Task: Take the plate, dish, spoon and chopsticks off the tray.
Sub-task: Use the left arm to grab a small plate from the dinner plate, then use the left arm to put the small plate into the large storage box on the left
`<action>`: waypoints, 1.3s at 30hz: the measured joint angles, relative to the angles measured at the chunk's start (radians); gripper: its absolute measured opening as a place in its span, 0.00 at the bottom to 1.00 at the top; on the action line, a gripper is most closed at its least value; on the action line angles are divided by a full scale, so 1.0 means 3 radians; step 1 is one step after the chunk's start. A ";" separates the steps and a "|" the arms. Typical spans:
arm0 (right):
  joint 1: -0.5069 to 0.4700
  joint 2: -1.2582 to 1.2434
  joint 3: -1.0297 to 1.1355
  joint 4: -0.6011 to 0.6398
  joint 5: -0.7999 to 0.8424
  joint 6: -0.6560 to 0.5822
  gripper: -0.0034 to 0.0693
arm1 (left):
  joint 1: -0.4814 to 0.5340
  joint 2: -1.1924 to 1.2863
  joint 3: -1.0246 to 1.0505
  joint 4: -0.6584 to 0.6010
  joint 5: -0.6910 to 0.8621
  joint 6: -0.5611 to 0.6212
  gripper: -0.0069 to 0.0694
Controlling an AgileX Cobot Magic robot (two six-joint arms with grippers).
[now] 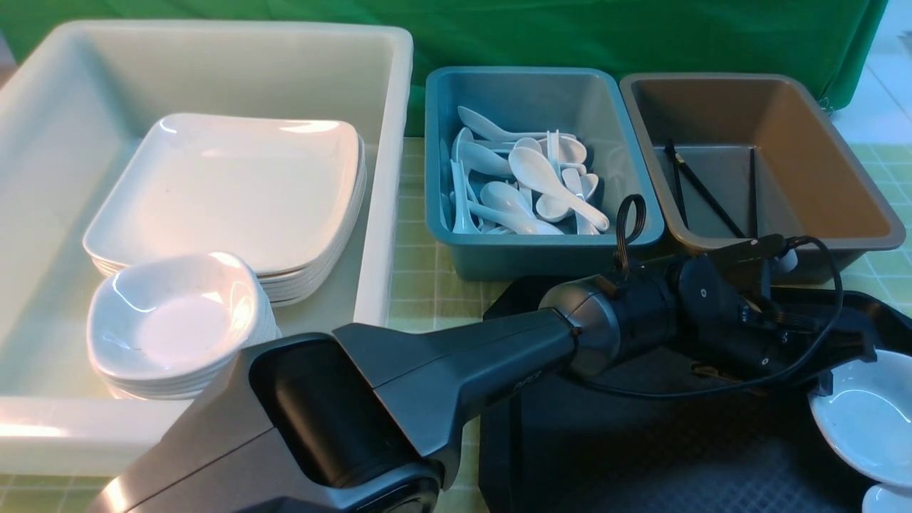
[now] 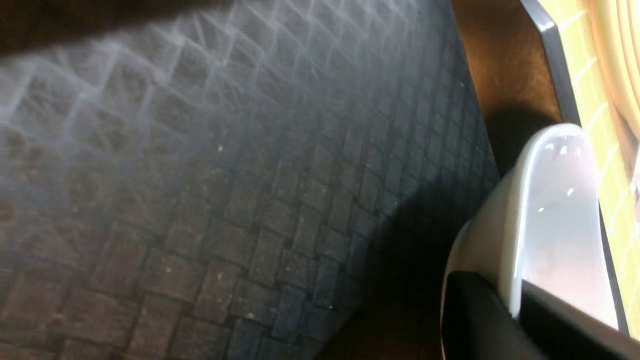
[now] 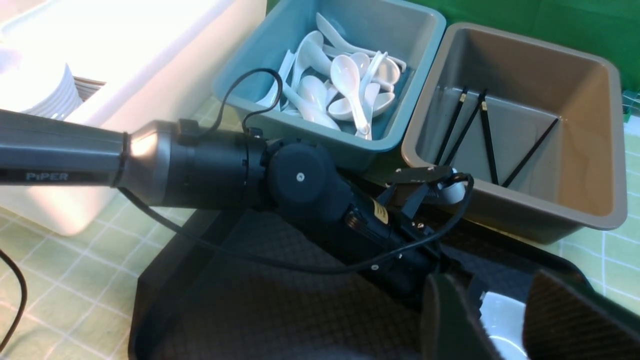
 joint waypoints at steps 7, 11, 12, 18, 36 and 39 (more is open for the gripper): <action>0.0000 0.0000 0.0000 0.0002 0.0000 0.0000 0.36 | 0.0156 -0.0092 0.0006 0.0003 0.0067 -0.0120 0.10; 0.0000 0.0000 0.0000 0.0002 0.0000 0.0000 0.37 | 0.0329 -0.0411 0.0010 0.0007 0.0337 -0.0127 0.10; 0.0000 0.0000 0.0000 0.0002 0.0000 0.0000 0.37 | 0.0346 -0.0452 0.0010 0.0007 0.0355 -0.0127 0.10; 0.0000 0.0000 0.0000 0.0002 -0.0139 0.0000 0.37 | 0.0630 -0.1036 0.0010 0.0062 0.0952 -0.0042 0.10; 0.0000 0.0003 0.0000 0.0011 -0.0502 -0.0143 0.06 | 0.2794 -0.3213 0.0948 0.1727 0.2511 0.0118 0.10; 0.0000 0.0003 0.0000 0.0011 -0.0531 -0.0169 0.06 | 0.3222 -0.3505 0.1583 0.1716 0.2529 0.0178 0.10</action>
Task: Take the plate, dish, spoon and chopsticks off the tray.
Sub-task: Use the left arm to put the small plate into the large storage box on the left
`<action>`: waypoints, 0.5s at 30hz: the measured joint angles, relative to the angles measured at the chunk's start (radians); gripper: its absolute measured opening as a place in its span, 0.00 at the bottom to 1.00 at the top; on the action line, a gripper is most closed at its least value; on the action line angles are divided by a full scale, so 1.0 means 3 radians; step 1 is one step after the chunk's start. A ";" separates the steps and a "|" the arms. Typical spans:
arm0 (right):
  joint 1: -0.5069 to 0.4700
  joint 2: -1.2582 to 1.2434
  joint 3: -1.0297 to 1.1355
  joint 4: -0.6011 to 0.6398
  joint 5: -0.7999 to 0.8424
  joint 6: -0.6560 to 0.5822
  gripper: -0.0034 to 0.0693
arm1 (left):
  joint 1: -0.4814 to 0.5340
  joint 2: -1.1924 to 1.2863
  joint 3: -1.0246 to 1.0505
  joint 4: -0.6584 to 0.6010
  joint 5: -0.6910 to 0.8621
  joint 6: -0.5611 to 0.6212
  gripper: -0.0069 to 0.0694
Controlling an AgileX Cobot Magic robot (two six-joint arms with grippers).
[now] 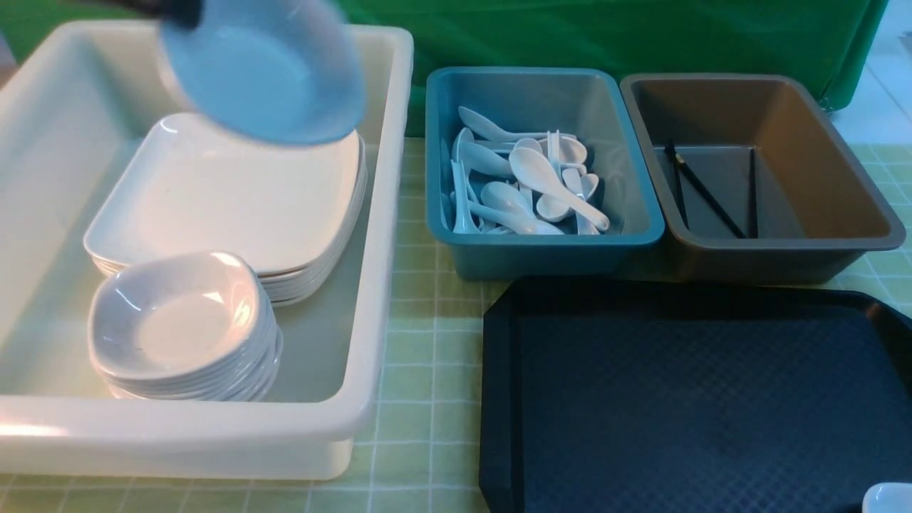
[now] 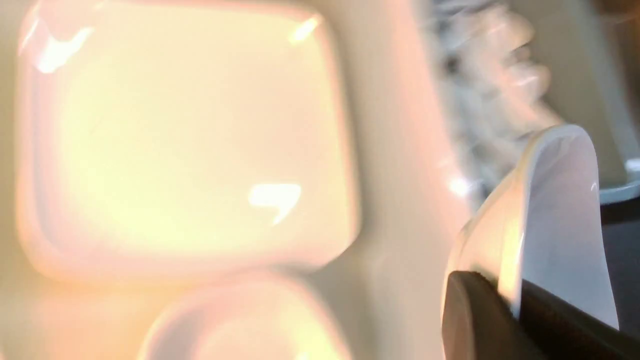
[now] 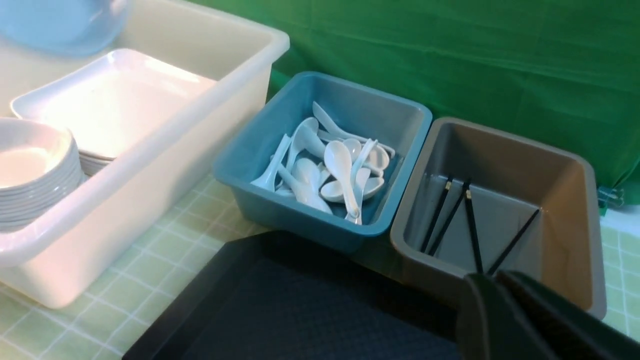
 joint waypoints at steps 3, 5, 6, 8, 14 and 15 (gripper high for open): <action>0.0000 0.0000 0.0000 0.0000 -0.0024 -0.0004 0.06 | 0.0273 -0.0120 0.0446 -0.0006 0.0006 0.0019 0.10; 0.0000 0.0000 0.0000 0.0000 -0.0035 -0.0007 0.06 | 0.0419 -0.0159 0.0675 -0.0024 0.0006 0.0063 0.10; 0.0000 0.0000 0.0000 0.0000 -0.0043 -0.0007 0.06 | 0.0525 -0.0169 0.0879 -0.0031 0.0006 0.0148 0.10; 0.0000 0.0000 0.0000 0.0000 -0.0043 -0.0007 0.06 | 0.0605 -0.0169 0.1111 -0.0050 -0.0033 0.0224 0.10; 0.0000 0.0000 0.0000 0.0000 -0.0043 -0.0007 0.06 | 0.0638 -0.0165 0.1527 -0.0148 -0.0447 0.0441 0.10; 0.0000 0.0000 0.0000 0.0000 -0.0043 -0.0007 0.06 | 0.0638 -0.0140 0.1578 -0.0190 -0.0545 0.0499 0.10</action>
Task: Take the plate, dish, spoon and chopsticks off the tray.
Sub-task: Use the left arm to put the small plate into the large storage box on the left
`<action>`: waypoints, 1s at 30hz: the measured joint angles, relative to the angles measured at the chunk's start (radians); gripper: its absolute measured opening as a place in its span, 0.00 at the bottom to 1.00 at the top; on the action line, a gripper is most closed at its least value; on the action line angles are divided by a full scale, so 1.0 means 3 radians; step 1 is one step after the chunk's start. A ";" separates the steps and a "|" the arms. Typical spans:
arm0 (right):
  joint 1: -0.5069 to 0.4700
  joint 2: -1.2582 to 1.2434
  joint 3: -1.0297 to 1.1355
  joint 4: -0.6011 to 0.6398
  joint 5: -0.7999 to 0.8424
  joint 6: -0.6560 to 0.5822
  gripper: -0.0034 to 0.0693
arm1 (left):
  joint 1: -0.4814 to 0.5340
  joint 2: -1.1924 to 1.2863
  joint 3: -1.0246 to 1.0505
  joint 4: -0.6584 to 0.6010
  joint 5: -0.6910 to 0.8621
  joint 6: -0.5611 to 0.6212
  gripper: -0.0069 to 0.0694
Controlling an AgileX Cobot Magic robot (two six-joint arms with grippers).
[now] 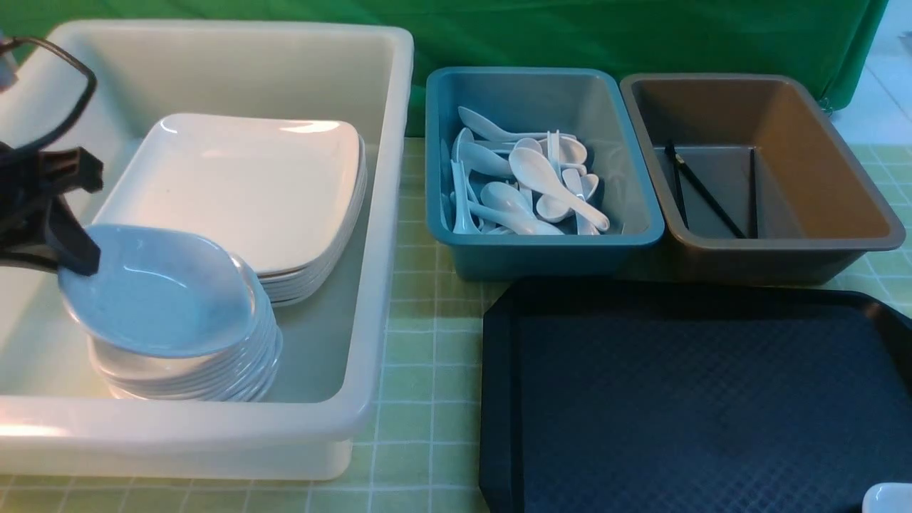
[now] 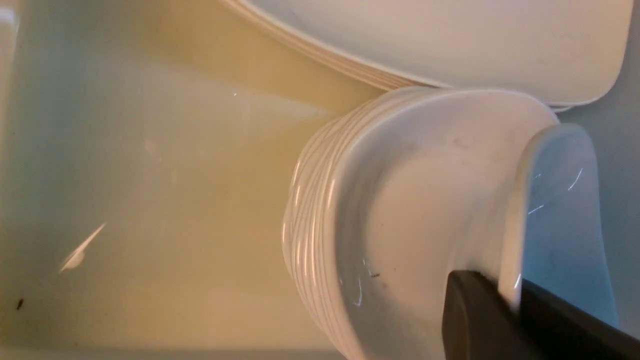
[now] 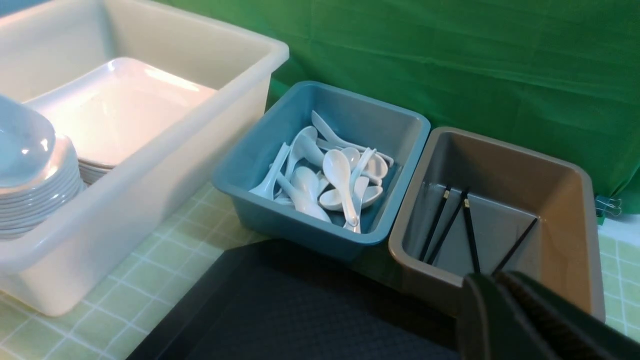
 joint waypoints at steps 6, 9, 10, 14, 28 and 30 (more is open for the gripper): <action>0.0000 0.0001 0.0000 0.0000 0.0000 0.0000 0.06 | 0.0000 0.0106 0.0034 -0.0035 -0.0195 0.0192 0.10; 0.0000 0.0001 0.0000 0.0000 0.0000 0.0000 0.06 | 0.0000 0.0174 0.0034 -0.0041 -0.0279 0.0222 0.10; 0.0000 0.0001 0.0000 0.0000 0.0000 -0.0001 0.06 | 0.0000 0.0211 0.0034 -0.0041 -0.0303 0.0224 0.10; 0.0000 0.0001 0.0000 0.0000 0.0027 -0.0001 0.06 | 0.0000 0.0276 0.0034 -0.0048 -0.0317 0.0232 0.11; 0.0000 0.0001 0.0000 0.0001 0.0225 -0.0001 0.06 | 0.0000 0.0372 0.0040 0.0103 -0.0268 0.0234 0.56; 0.0000 0.0001 0.0000 0.0001 0.0237 -0.0001 0.06 | 0.0000 0.0372 0.0040 0.0125 -0.0260 0.0234 0.61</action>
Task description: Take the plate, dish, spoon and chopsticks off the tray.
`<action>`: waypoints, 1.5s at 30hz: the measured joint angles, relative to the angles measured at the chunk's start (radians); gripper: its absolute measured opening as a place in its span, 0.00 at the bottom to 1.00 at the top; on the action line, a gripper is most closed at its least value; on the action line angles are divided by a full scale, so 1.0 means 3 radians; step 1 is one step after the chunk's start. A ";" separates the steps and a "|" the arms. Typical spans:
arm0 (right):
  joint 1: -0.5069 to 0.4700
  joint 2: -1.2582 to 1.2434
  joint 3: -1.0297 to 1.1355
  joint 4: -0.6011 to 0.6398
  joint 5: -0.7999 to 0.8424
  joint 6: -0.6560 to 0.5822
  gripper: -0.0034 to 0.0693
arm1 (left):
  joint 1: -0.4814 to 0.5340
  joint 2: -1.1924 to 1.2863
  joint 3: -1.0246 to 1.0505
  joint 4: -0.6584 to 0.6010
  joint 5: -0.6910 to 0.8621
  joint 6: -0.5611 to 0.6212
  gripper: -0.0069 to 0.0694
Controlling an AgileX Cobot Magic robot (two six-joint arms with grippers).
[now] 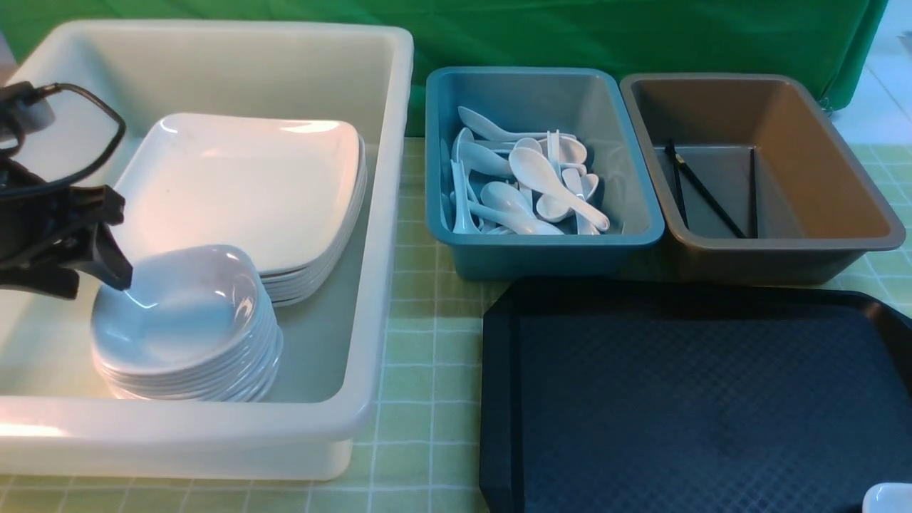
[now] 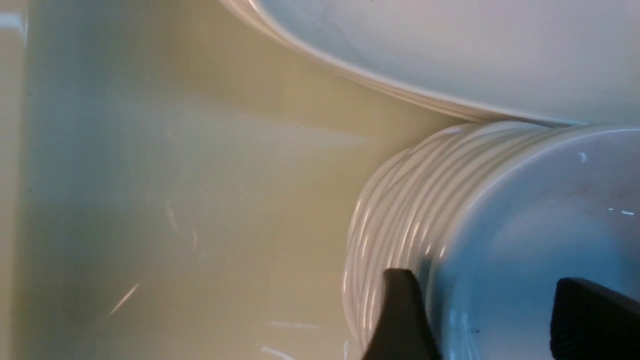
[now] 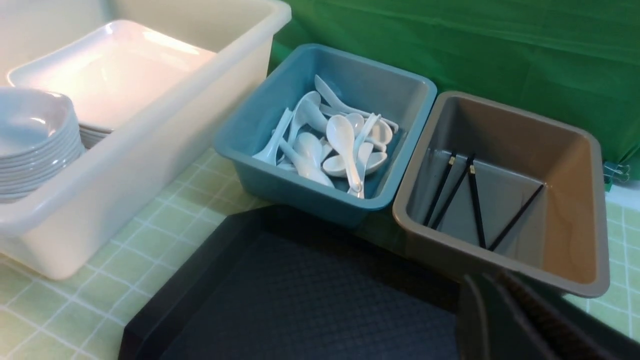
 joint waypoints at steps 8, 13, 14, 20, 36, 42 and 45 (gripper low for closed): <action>0.0000 0.0000 0.0000 0.0000 0.0189 0.0003 0.07 | 0.0000 -0.0111 -0.0508 -0.0086 0.0468 -0.0020 0.72; 0.0000 0.0000 0.0000 0.0000 0.0268 0.0001 0.07 | -0.0095 -0.0145 -0.0792 -0.0679 0.0730 -0.0092 0.58; 0.0000 0.0000 0.0000 0.0000 0.0284 0.0001 0.07 | -0.0219 -0.0148 -0.0803 -0.0896 0.0744 -0.0093 0.48; 0.0000 0.0000 0.0000 0.0000 0.0287 0.0001 0.07 | -0.1306 0.0056 -0.0820 -0.1192 0.0726 -0.0228 0.10; 0.0000 -0.0047 -0.0004 0.0000 0.0441 0.0164 0.08 | -0.3444 0.2194 -0.2287 -0.1580 0.0379 -0.0742 0.33; 0.0000 -0.0166 -0.0004 0.0000 0.0462 0.0175 0.08 | -0.3708 0.2854 -0.3321 -0.1595 0.0517 -0.1021 0.55; 0.0000 -0.0185 -0.0004 0.0000 0.0465 0.0175 0.08 | -0.3790 0.3065 -0.3596 -0.1595 0.0574 -0.1146 0.62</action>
